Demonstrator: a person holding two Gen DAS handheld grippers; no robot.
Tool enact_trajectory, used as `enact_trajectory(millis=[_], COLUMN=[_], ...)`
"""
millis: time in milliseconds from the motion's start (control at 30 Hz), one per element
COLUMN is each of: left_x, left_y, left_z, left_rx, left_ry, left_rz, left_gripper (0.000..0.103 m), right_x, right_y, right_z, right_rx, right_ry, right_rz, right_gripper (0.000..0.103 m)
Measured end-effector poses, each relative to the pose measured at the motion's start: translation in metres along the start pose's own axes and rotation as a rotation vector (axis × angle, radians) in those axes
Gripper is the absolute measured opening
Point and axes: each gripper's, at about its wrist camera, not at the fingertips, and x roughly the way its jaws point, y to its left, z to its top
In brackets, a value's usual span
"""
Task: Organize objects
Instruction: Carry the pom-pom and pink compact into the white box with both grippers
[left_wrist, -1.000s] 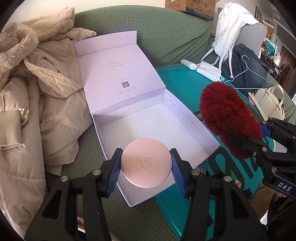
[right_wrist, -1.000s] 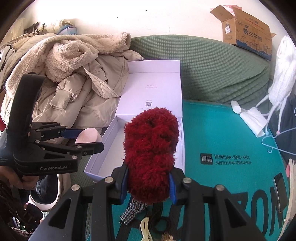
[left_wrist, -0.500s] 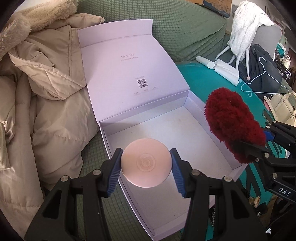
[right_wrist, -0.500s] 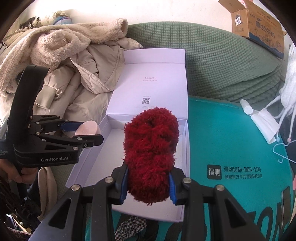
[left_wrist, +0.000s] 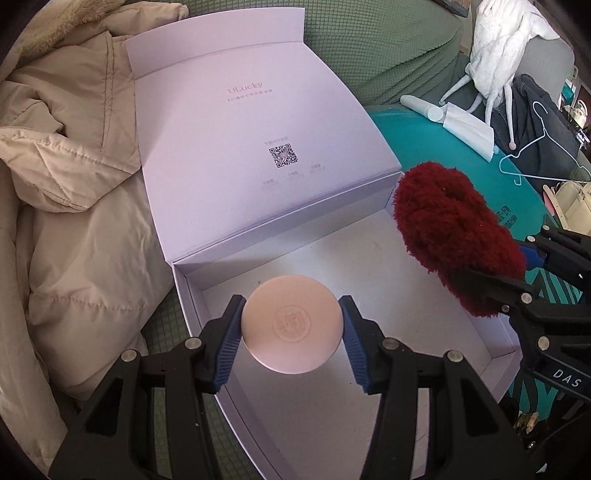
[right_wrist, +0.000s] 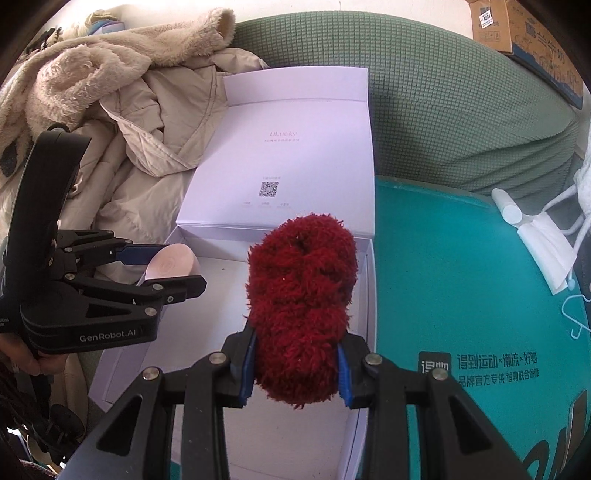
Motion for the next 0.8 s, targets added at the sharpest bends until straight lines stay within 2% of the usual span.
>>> enact_trajectory(millis=[433,800], left_x=[0.037,0.060], left_y=[-0.011,-0.023], left_z=[0.007,0.008], left_rx=[-0.003,-0.031], left_ry=[0.053,0.096], left_rz=[0.031,0.012], left_gripper=[0.049,0.049], right_x=[0.031,0.045], right_y=[-0.004,-0.005], right_z=[-0.001,-0.006], right_rx=[0.002,0.006], right_ry=[0.057,0.088], right_rz=[-0.012,-0.005], right_gripper=[0.034,0.039])
